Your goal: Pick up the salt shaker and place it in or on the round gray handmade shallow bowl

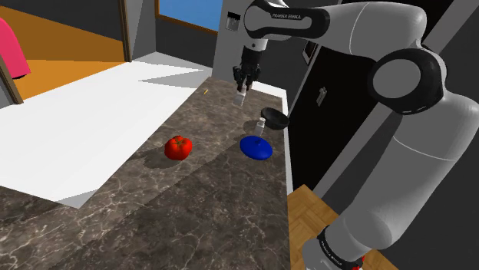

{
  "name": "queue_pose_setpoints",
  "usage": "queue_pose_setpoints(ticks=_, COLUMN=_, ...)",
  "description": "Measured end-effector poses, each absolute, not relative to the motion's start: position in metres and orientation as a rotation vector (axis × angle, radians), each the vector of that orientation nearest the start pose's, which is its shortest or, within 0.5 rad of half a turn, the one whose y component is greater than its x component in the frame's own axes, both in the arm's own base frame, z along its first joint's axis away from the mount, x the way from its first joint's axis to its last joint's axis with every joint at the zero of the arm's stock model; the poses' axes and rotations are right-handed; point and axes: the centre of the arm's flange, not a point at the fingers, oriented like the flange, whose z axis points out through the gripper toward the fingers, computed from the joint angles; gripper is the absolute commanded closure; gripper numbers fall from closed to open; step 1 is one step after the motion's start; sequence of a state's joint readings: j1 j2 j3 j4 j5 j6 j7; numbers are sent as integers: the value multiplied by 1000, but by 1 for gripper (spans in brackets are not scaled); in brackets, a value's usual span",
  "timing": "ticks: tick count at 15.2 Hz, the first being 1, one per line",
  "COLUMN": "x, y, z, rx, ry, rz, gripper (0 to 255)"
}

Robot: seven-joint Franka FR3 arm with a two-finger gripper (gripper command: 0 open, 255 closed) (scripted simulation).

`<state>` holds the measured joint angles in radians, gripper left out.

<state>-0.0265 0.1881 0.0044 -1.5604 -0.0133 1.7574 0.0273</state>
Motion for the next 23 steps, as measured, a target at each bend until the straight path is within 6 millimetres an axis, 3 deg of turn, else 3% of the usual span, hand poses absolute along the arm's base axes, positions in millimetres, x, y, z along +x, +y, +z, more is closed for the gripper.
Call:
queue_pose_setpoints(ticks=19, x=597, y=-263, z=561, rx=-3153, ry=74, rz=-14, gripper=255)
queue_pose_setpoints(ticks=21, x=592, y=-287, z=564, rx=-3153, ry=74, rz=-15, gripper=255)
queue_pose_setpoints(ticks=23, x=589, y=-295, z=558, rx=-3153, ry=74, rz=-14, gripper=255)
